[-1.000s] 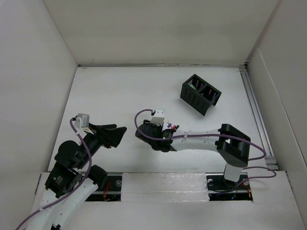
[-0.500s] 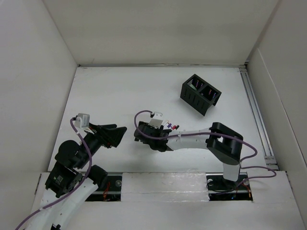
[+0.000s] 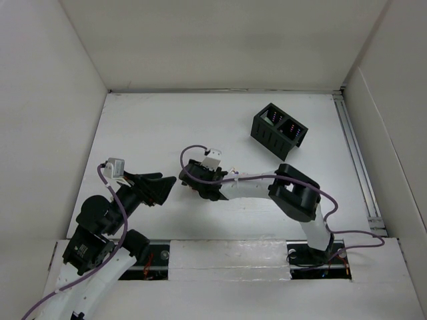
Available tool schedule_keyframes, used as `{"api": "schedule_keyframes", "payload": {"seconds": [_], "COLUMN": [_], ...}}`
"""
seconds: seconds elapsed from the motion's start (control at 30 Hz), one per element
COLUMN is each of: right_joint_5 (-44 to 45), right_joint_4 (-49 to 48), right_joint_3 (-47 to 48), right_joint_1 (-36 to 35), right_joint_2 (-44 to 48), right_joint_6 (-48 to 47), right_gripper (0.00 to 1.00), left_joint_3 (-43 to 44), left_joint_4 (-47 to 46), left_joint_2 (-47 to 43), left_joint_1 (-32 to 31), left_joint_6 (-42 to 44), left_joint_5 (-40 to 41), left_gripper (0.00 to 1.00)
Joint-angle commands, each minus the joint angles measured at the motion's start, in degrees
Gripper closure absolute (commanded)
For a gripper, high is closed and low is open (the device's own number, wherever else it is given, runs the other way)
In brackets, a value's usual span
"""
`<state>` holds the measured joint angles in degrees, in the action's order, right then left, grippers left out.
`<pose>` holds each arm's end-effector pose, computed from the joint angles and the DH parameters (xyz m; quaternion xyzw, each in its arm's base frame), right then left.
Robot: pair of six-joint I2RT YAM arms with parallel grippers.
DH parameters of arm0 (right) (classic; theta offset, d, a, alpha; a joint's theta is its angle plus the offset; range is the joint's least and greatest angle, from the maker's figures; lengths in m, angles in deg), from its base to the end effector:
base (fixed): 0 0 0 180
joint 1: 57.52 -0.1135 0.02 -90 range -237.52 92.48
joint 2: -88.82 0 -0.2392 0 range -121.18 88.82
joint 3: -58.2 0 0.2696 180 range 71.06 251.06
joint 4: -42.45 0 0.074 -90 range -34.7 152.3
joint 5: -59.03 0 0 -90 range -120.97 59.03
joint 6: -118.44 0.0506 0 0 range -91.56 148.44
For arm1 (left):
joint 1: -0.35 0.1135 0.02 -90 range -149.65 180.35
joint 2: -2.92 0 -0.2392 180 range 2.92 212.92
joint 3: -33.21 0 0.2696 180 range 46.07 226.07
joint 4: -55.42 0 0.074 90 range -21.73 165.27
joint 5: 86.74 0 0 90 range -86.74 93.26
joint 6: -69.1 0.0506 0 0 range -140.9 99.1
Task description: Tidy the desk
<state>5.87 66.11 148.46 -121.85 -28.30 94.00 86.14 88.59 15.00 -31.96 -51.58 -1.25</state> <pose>0.2190 0.3856 0.1162 0.1163 0.8918 0.1643 0.4051 0.0937 -0.0640 0.3565 0.0390 0.6572 -0.4151 0.6279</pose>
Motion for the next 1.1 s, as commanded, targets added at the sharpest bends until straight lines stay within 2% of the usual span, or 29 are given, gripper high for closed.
{"api": "schedule_keyframes", "payload": {"seconds": [0.0,0.2,0.23,0.27,0.33,0.47,0.57,0.7,0.8,0.83,0.9,0.93,1.07], "right_joint_5": [3.5,5.96,6.14,6.57,6.75,6.58,8.16,9.3,7.81,7.37,7.37,7.54,8.16], "right_joint_4": [2.54,7.73,8.35,8.61,8.27,8.88,13.08,15.38,14.33,14.24,13.98,13.54,11.87], "right_joint_3": [4.32,10.39,10.66,10.75,10.31,10.66,13.29,14.44,13.65,13.65,13.47,13.3,12.33], "right_joint_1": [1.05,1.05,1.05,1.05,1.05,0.53,-0.09,-1.23,-1.23,-1.23,-1.23,-1.23,-1.23], "right_joint_2": [-3.19,-9.17,-9.35,-9.53,-9.35,-9.7,-11.81,-12.87,-12.34,-12.34,-11.99,-11.82,-8.92], "right_joint_6": [-1.83,-10.79,-11.41,-11.68,-11.51,-13.08,-15.72,-16.96,-17.13,-17.13,-16.96,-16.61,-14.41], "right_gripper": [0.2,0.24,0.36,0.42,0.47,0.46,0.39,0.37,0.46,0.56,0.68,0.77,0.84], "left_joint_3": [-0.44,-0.35,-0.35,-0.44,-0.52,-0.44,-0.52,-0.44,-0.44,-0.44,-0.52,-0.52,-0.35], "left_joint_4": [-2.74,-2.65,-2.65,-2.82,-2.91,-2.82,-2.83,-2.74,-2.83,-2.65,-2.65,-2.91,-2.65], "left_joint_2": [-0.56,-0.3,-0.39,-0.56,-0.74,-0.65,-0.13,0.14,-0.12,-0.21,-0.39,-0.56,0.31], "left_joint_1": [-0.29,-0.29,-0.29,-0.29,-0.29,-0.29,-0.29,-0.29,-0.29,-0.29,-0.29,-0.29,-0.29], "left_joint_6": [0.09,0.18,0.18,0.18,0.18,0.0,0.09,0.09,0.0,0.09,0.0,0.0,0.09], "left_joint_5": [-0.5,-0.5,-0.5,-0.32,-0.32,-0.23,-0.41,-0.41,-0.41,-0.32,-0.06,0.03,-0.32], "left_gripper": [0.35,0.35,0.35,0.35,0.35,0.35,0.35,0.35,0.35,0.35,0.35,0.35,0.35]}}
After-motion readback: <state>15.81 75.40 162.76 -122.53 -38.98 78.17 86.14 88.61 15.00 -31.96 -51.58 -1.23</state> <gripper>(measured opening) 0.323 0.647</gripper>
